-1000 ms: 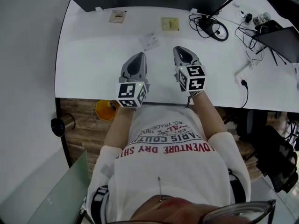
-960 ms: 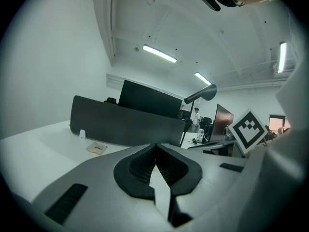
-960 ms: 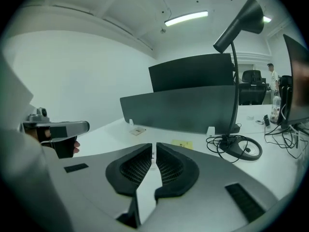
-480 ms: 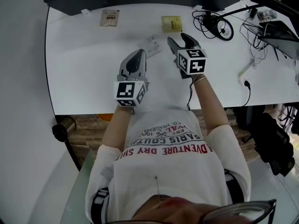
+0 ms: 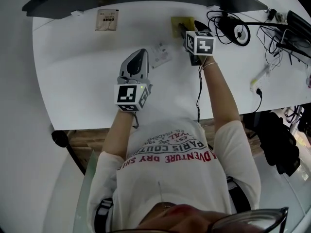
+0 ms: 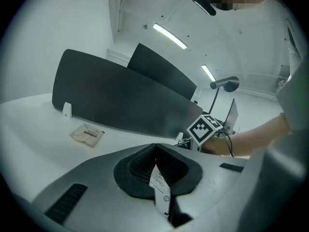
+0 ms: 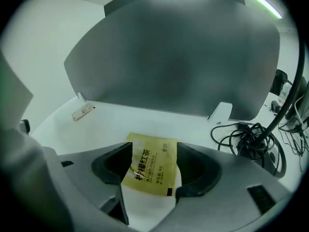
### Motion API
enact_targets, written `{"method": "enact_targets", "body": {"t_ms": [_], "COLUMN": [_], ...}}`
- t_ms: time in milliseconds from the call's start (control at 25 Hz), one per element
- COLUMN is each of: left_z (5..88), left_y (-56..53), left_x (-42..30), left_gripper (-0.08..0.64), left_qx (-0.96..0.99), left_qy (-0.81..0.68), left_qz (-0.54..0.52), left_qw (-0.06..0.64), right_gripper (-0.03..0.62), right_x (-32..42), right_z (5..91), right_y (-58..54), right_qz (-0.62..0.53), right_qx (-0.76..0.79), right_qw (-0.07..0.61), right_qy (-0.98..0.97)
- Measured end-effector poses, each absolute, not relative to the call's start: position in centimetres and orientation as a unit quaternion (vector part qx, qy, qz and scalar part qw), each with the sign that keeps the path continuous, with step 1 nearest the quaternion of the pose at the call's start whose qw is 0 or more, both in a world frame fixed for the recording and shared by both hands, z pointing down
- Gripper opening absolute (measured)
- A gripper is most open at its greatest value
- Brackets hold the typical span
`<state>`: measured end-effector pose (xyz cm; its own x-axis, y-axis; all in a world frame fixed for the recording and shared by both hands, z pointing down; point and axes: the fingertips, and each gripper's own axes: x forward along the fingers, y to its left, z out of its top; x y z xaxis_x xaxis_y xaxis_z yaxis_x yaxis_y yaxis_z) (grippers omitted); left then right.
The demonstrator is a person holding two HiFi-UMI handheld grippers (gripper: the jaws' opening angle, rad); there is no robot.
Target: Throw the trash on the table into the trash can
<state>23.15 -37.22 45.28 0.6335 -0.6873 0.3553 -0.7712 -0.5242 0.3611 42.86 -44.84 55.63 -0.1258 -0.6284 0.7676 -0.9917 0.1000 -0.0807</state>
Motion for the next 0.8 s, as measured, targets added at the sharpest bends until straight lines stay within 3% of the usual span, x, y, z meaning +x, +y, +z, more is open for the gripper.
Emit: {"method": "enact_targets", "body": {"t_ms": [320,440,640,800], "left_z": [47.5,47.6,47.6,46.8], "left_y": [-37.4,-37.3,-36.8,-36.1], "left_x": [22.6,22.7,23.3,23.6], "left_gripper": [0.023,0.023,0.023,0.023], "left_qx": [0.863,0.863,0.863,0.865], "left_qy": [-0.418,-0.418,-0.415,-0.416], "left_qz": [0.097,0.101,0.106,0.103], "left_qw": [0.265,0.264,0.266,0.262], "right_gripper": [0.272,0.081,0.045,0.032], "right_x": [43.1,42.9,42.8,41.9], "right_z": [57.4,57.3,57.3,56.4], "right_y": [-45.2,-45.0,-44.8,-43.2], "right_qz": [0.343,0.345,0.314,0.354], "right_qx": [0.589,0.587,0.585,0.557], "right_qw": [0.308,0.309,0.331,0.325], "right_qy": [-0.664,-0.664,-0.670,-0.678]}}
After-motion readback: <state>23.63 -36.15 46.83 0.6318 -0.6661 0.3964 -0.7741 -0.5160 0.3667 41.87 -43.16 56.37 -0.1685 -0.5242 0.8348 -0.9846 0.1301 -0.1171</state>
